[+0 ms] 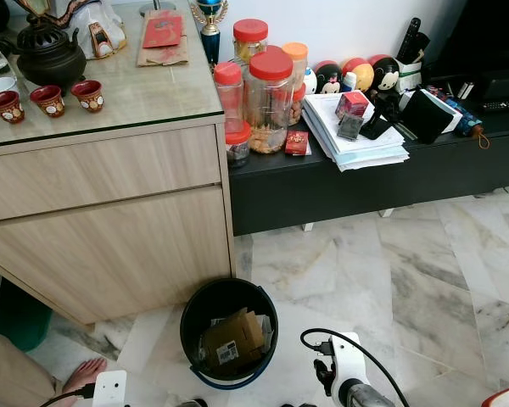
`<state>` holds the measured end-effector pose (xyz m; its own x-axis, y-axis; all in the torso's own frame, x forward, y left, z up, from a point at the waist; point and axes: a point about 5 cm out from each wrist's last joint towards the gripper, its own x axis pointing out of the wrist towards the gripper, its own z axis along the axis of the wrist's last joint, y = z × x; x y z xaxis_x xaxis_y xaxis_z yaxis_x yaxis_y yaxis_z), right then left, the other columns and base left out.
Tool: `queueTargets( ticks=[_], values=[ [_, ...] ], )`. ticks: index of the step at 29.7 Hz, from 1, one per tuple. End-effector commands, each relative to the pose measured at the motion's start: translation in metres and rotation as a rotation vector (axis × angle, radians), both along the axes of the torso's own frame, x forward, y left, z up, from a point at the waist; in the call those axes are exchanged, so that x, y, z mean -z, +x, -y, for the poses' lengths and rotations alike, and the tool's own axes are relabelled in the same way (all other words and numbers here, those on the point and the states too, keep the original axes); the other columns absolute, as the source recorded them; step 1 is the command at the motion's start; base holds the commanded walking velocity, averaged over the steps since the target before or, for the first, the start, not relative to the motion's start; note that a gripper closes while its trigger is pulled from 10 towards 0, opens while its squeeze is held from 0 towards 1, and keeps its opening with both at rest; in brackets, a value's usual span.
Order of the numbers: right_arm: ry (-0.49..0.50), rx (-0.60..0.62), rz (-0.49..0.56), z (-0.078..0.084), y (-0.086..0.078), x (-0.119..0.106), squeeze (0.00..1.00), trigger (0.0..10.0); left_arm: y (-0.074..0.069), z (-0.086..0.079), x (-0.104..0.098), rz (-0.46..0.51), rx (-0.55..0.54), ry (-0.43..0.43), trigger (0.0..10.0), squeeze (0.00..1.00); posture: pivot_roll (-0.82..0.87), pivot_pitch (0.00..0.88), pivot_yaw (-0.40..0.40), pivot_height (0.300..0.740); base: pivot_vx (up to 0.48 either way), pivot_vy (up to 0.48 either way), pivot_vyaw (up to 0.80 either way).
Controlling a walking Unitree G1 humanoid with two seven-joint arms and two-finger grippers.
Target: Picking trash to rubbish bin
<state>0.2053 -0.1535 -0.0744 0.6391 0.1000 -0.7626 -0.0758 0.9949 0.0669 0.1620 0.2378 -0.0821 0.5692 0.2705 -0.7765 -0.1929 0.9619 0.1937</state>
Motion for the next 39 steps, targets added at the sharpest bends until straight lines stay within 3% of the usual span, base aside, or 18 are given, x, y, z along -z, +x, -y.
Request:
queueTargets(
  ticks=[1, 39],
  values=[
    [-0.005, -0.004, -0.02, 0.0008, -0.0041, 0.0024, 0.0, 10.0, -0.0075, 0.0, 0.0037, -0.035, -0.005, -0.008, 10.0, 0.0, 0.15, 0.147, -0.025, 0.74, -0.24, 0.0, 0.0],
    [0.007, -0.013, -0.021, -0.0023, -0.0052, 0.003, 0.0, 10.0, -0.0064, 0.001, 0.0035, -0.03, -0.004, -0.014, 10.0, 0.0, 0.15, 0.148, -0.027, 0.74, -0.261, 0.0, 0.0]
  ],
)
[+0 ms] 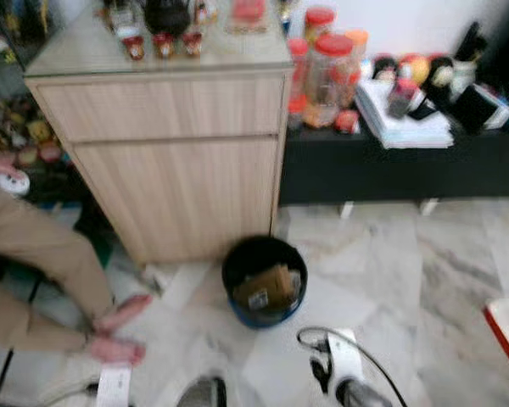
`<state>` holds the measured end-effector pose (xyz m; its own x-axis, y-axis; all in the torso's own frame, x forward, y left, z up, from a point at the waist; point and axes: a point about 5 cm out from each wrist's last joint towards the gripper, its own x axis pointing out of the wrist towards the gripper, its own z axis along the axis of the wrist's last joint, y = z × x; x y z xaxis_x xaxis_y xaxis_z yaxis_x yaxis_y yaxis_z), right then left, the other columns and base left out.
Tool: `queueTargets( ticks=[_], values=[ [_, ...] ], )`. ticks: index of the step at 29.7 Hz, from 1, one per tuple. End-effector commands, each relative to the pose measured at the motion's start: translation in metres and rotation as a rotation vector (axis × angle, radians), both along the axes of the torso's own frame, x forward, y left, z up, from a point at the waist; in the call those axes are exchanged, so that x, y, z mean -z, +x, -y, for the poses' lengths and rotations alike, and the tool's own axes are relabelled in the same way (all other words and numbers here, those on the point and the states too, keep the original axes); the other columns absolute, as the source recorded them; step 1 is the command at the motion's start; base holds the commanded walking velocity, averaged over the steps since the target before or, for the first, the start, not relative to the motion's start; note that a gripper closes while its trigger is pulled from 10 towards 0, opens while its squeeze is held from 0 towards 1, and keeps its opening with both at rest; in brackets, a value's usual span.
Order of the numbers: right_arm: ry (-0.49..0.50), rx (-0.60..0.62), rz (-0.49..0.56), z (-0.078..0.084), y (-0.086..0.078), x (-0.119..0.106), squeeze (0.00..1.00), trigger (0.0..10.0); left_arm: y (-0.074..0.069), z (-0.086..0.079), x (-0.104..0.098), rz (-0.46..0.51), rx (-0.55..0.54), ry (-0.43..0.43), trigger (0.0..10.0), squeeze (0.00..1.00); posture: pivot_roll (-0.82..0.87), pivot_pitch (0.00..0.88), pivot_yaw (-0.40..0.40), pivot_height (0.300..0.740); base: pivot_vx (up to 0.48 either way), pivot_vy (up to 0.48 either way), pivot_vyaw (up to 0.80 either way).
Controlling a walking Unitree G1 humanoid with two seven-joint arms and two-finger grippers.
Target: Picking trash to rubbish bin
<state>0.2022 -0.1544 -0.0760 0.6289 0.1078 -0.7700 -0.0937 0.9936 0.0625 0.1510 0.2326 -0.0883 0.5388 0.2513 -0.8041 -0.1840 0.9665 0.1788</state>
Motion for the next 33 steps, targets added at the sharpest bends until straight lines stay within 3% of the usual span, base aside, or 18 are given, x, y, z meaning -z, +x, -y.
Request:
queueTargets(
  ticks=[1, 23, 33],
  values=[
    [0.012, 0.006, -0.01, -0.0032, -0.0021, 0.0014, 0.0, 10.0, 0.0046, -0.0042, -0.0028, 0.009, -0.006, 0.009, 10.0, 0.0, 0.15, 0.148, -0.027, 0.74, -0.262, 0.0, 0.0],
    [0.019, 0.006, -0.005, -0.0044, -0.0012, 0.0009, 0.0, 10.0, 0.0057, -0.0035, -0.0032, 0.017, -0.01, 0.009, 10.0, 0.0, 0.14, 0.147, -0.029, 0.74, -0.255, 0.0, 0.0],
    [0.031, -0.01, 0.024, -0.0086, 0.0054, -0.0031, 0.0, 10.0, 0.007, -0.0068, -0.0051, 0.02, 0.03, 0.067, 10.0, 0.0, 0.14, 0.139, -0.024, 0.74, 0.0, 0.0, 0.0]
  ],
)
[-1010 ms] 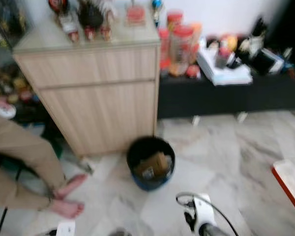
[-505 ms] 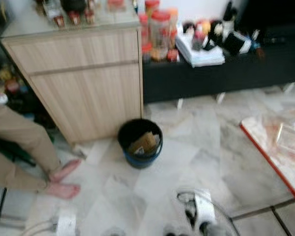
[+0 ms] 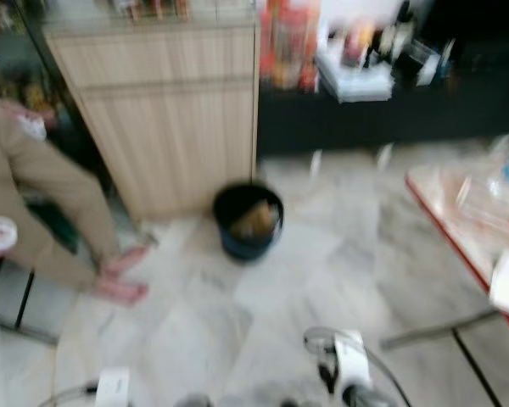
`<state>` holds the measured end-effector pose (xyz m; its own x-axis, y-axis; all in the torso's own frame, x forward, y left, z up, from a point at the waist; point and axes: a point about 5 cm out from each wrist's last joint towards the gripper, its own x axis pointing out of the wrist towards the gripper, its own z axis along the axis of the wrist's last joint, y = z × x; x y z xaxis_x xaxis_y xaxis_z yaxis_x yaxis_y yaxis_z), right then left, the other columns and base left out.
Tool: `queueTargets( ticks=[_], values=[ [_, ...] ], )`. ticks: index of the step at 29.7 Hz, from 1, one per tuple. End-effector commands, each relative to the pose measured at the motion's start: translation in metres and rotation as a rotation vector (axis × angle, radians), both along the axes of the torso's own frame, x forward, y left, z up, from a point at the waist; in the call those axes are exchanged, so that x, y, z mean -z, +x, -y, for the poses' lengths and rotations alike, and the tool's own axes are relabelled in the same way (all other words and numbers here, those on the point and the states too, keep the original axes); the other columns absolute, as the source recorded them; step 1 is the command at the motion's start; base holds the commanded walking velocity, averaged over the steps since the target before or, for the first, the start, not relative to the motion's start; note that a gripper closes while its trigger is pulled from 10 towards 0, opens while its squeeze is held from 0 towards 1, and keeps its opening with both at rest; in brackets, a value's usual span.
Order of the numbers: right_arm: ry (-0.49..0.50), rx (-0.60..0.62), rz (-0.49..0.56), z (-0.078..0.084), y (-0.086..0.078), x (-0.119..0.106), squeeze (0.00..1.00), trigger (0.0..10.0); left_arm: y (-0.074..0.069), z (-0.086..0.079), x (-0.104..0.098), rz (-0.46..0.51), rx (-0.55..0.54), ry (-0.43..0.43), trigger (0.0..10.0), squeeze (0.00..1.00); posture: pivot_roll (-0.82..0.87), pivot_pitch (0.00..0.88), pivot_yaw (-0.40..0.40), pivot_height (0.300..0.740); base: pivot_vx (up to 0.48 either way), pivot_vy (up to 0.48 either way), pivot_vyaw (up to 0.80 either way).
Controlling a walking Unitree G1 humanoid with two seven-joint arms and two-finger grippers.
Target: Picking trash to rubbish bin
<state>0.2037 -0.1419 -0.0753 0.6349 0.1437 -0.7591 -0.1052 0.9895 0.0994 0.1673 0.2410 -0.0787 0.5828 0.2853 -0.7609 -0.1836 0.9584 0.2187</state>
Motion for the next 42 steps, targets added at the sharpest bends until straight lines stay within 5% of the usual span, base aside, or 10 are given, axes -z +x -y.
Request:
queueTargets(
  ticks=[1, 11, 19, 29, 42],
  values=[
    [-0.007, 0.001, 0.014, 0.004, 0.004, -0.002, 0.0, 10.0, -0.009, 0.002, 0.004, -0.032, 0.018, 0.016, 10.0, 0.0, 0.14, 0.139, -0.024, 0.74, 0.0, 0.0, 0.0],
    [0.067, -0.076, 0.25, -0.019, 0.053, -0.039, 0.0, 10.0, 0.058, 0.006, -0.046, 0.36, 0.213, 0.246, 10.0, 0.0, 0.13, 0.119, -0.019, 0.74, 0.0, 0.0, 0.0],
    [0.153, -0.11, 0.513, -0.039, 0.102, -0.091, 0.0, 10.0, 0.106, 0.028, -0.096, 0.668, 0.312, 0.254, 10.0, 0.0, 0.15, 0.093, -0.02, 0.74, 0.0, 0.0, 0.0],
    [0.236, -0.105, 0.627, -0.057, 0.12, -0.118, 0.0, 10.0, 0.12, 0.038, -0.109, 0.731, 0.321, 0.211, 10.0, 0.0, 0.14, 0.069, 0.005, 0.74, 0.0, 0.0, -0.08],
    [0.203, -0.104, 0.571, -0.053, 0.108, -0.101, 0.0, 10.0, 0.108, 0.025, -0.096, 0.662, 0.278, 0.212, 10.0, 0.0, 0.14, 0.054, 0.017, 0.74, 0.0, 0.0, -0.79]
  ],
)
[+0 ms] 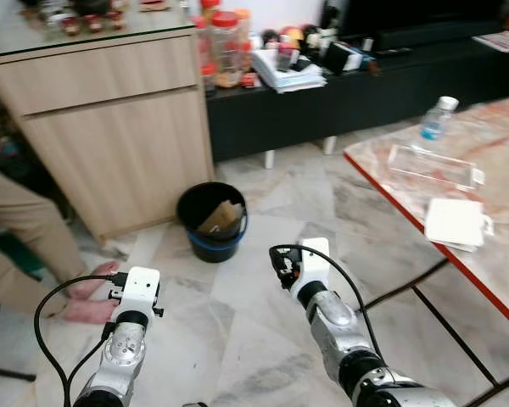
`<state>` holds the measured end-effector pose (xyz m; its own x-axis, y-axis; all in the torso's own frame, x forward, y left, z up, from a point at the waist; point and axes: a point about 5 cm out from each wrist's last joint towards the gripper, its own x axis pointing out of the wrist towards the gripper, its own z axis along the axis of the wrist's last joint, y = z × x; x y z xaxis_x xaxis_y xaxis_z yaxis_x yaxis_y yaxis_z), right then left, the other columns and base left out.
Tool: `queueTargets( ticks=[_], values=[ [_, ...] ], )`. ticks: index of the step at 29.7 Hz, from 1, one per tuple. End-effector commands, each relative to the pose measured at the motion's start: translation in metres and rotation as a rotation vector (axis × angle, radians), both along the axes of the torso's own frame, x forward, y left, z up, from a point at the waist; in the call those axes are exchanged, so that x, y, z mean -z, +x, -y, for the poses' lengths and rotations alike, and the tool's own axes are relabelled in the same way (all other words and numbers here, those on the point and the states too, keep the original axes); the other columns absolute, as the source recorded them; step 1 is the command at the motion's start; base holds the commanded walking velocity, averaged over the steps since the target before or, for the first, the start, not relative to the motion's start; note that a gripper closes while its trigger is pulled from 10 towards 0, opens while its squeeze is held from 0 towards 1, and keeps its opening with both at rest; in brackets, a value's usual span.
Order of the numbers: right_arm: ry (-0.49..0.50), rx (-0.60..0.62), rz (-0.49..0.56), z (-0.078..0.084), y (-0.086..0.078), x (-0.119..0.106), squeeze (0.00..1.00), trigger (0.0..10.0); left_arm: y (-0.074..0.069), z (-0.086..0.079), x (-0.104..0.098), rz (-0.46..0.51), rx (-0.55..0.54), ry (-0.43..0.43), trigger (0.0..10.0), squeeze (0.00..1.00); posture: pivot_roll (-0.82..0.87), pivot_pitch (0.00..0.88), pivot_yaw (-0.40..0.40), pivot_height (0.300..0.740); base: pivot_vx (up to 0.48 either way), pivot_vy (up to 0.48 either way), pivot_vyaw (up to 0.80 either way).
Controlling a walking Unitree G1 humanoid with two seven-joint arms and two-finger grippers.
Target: Picking trash to rubbish bin
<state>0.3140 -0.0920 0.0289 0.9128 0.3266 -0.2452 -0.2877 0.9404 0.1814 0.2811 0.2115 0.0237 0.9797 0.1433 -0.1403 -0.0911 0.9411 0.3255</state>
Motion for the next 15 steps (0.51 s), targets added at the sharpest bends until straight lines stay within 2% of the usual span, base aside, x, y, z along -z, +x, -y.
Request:
queueTargets(
  ticks=[1, 15],
  values=[
    [0.001, -0.006, -0.009, -0.0033, -0.0027, 0.0027, 0.0, 10.0, -0.0054, -0.0052, 0.0057, -0.031, -0.02, 0.006, 10.0, 0.0, 0.14, 0.054, 0.017, 0.74, 0.0, 0.0, -0.79],
    [0.0, -0.018, 0.02, -0.0096, 0.0045, -0.0069, 0.0, 10.0, 0.0018, -0.0063, -0.0033, 0.01, -0.035, 0.008, 10.0, 0.0, 0.15, 0.094, 0.008, 0.74, 0.0, 0.0, -0.79]
  ],
)
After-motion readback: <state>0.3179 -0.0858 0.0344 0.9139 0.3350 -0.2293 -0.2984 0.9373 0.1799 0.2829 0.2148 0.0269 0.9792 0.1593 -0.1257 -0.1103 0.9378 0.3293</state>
